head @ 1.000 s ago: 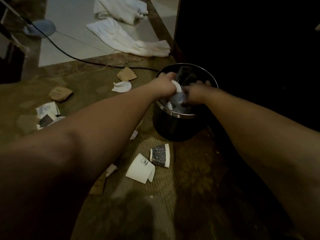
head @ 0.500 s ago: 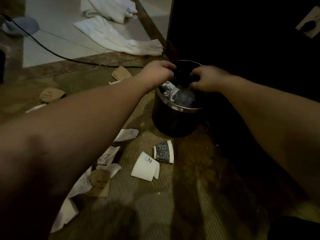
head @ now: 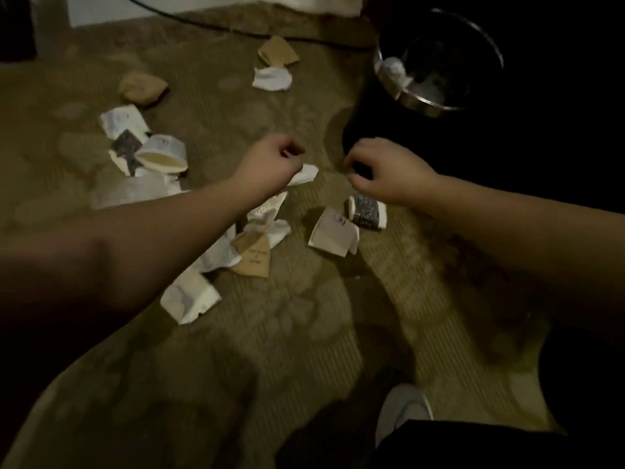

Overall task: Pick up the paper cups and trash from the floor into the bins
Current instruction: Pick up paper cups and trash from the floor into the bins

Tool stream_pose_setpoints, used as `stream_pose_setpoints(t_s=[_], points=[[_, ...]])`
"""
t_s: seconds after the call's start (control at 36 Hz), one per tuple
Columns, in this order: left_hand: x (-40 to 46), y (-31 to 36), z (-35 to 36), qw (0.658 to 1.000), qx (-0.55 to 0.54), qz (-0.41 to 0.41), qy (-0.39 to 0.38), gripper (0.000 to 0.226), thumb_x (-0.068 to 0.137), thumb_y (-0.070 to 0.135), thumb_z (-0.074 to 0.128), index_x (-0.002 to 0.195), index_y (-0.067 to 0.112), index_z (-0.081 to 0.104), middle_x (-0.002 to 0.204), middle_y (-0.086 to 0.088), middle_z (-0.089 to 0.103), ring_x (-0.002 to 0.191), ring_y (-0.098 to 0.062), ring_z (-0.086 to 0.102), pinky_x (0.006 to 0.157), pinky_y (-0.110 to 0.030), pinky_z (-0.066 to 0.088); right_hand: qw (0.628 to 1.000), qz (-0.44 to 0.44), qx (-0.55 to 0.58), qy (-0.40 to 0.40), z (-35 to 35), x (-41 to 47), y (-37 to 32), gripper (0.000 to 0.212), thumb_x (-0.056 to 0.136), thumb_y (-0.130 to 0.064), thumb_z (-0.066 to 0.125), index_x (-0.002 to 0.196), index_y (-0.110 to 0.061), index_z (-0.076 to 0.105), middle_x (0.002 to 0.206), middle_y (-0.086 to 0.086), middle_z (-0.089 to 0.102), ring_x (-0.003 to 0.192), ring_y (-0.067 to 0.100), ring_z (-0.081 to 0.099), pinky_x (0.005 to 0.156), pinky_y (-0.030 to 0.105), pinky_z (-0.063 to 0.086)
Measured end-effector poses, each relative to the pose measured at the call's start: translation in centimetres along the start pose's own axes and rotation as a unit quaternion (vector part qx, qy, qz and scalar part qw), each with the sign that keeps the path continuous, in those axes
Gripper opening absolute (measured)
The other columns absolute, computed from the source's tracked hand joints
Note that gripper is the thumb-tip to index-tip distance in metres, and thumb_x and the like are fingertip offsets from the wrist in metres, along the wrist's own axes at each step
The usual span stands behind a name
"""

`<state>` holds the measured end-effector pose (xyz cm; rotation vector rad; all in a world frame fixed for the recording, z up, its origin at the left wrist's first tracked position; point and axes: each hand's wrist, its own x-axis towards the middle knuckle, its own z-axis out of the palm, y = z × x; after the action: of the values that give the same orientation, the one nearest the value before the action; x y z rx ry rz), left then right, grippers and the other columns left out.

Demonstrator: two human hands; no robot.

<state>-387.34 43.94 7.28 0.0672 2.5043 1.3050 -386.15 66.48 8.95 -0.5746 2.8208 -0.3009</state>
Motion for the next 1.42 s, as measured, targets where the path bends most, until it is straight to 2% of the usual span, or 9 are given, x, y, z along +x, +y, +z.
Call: stream_pose_setpoints(t_s=[0.11, 0.22, 0.36, 0.64, 0.72, 0.92, 1.11, 1.19, 1.42], points=[[-3.2, -4.3, 1.0, 0.999, 0.021, -0.028, -0.004, 0.013, 0.09, 0.019, 0.06, 0.1, 0.024, 0.066, 0.084, 0.003, 0.063, 0.066, -0.008, 0.057, 0.061, -0.026, 0.042, 0.997, 0.043, 0.04, -0.047, 5.2, -2.9, -0.8, 0.027, 0.095, -0.033, 0.058, 0.118, -0.021, 0.064, 0.114, -0.003, 0.058, 0.106, 0.014, 0.055, 0.082, 0.031, 0.046], [-7.4, -8.3, 1.8, 0.994, 0.082, -0.05, -0.044, 0.016, 0.09, 0.021, 0.059, 0.104, 0.024, 0.067, 0.093, 0.004, 0.061, 0.076, -0.011, 0.058, 0.065, -0.027, 0.041, 0.99, 0.052, 0.005, -0.128, 9.8, -5.4, -0.6, 0.029, 0.093, -0.032, 0.06, 0.12, -0.02, 0.063, 0.12, 0.001, 0.059, 0.112, 0.02, 0.055, 0.086, 0.032, 0.046], [-11.8, -12.9, 1.8, 0.989, 0.117, -0.066, -0.067, 0.018, 0.089, 0.016, 0.061, 0.106, 0.018, 0.068, 0.106, 0.002, 0.057, 0.092, -0.014, 0.056, 0.079, -0.025, 0.04, 0.984, 0.112, 0.038, -0.13, 13.4, -5.9, -1.4, 0.032, 0.092, -0.028, 0.06, 0.121, -0.015, 0.065, 0.117, 0.006, 0.058, 0.105, 0.024, 0.059, 0.086, 0.038, 0.051], [-15.7, -20.1, 0.9, 0.951, 0.167, -0.215, 0.148, 0.043, 0.082, 0.02, 0.066, 0.12, 0.003, 0.053, 0.129, -0.019, 0.045, 0.124, -0.037, 0.04, 0.103, -0.041, 0.033, 0.966, 0.237, 0.105, 0.006, 16.2, -2.0, -2.7, 0.054, 0.094, -0.036, 0.058, 0.141, -0.014, 0.046, 0.149, 0.013, 0.038, 0.135, 0.036, 0.037, 0.109, 0.047, 0.037], [-15.4, -21.1, 0.6, 0.927, 0.17, -0.282, 0.18, 0.052, 0.085, 0.03, 0.066, 0.126, 0.004, 0.049, 0.135, -0.017, 0.044, 0.128, -0.035, 0.039, 0.105, -0.042, 0.03, 0.956, 0.272, 0.109, -0.019, 16.5, -0.7, -1.8, 0.062, 0.094, -0.04, 0.057, 0.148, -0.016, 0.037, 0.152, 0.015, 0.035, 0.138, 0.037, 0.035, 0.112, 0.047, 0.033], [-14.9, -22.5, 0.1, 0.93, 0.169, -0.321, 0.052, 0.076, 0.082, 0.04, 0.076, 0.141, 0.007, 0.042, 0.142, -0.016, 0.043, 0.132, -0.033, 0.043, 0.106, -0.039, 0.037, 0.949, 0.284, 0.092, -0.104, 17.6, -0.1, -1.5, 0.074, 0.092, -0.036, 0.066, 0.153, -0.016, 0.028, 0.153, 0.018, 0.034, 0.136, 0.04, 0.038, 0.109, 0.051, 0.039], [-14.9, -22.6, 0.5, 0.922, 0.156, -0.35, 0.052, 0.073, 0.079, 0.03, 0.08, 0.137, 0.008, 0.041, 0.139, -0.015, 0.047, 0.128, -0.034, 0.049, 0.102, -0.046, 0.046, 0.942, 0.307, 0.051, -0.126, 17.8, -0.9, -1.1, 0.082, 0.086, -0.05, 0.068, 0.15, -0.014, 0.033, 0.148, 0.019, 0.034, 0.134, 0.04, 0.035, 0.109, 0.052, 0.033], [-15.1, -22.5, 1.1, 0.929, 0.088, -0.356, 0.056, 0.06, 0.085, 0.023, 0.075, 0.133, 0.006, 0.044, 0.131, -0.014, 0.053, 0.114, -0.034, 0.058, 0.085, -0.047, 0.057, 0.935, 0.319, 0.09, -0.126, 17.9, -0.9, -1.0, 0.086, 0.082, -0.05, 0.072, 0.15, -0.015, 0.033, 0.148, 0.019, 0.037, 0.132, 0.041, 0.04, 0.108, 0.054, 0.038], [-16.4, -21.7, 1.7, 0.954, 0.027, -0.298, 0.02, 0.035, 0.098, 0.028, 0.056, 0.126, 0.009, 0.059, 0.122, -0.009, 0.063, 0.11, -0.027, 0.06, 0.092, -0.035, 0.049, 0.929, 0.339, 0.103, -0.107, 17.9, -0.9, -1.3, 0.09, 0.08, -0.051, 0.076, 0.151, -0.019, 0.031, 0.15, 0.017, 0.035, 0.133, 0.04, 0.04, 0.107, 0.051, 0.037]])
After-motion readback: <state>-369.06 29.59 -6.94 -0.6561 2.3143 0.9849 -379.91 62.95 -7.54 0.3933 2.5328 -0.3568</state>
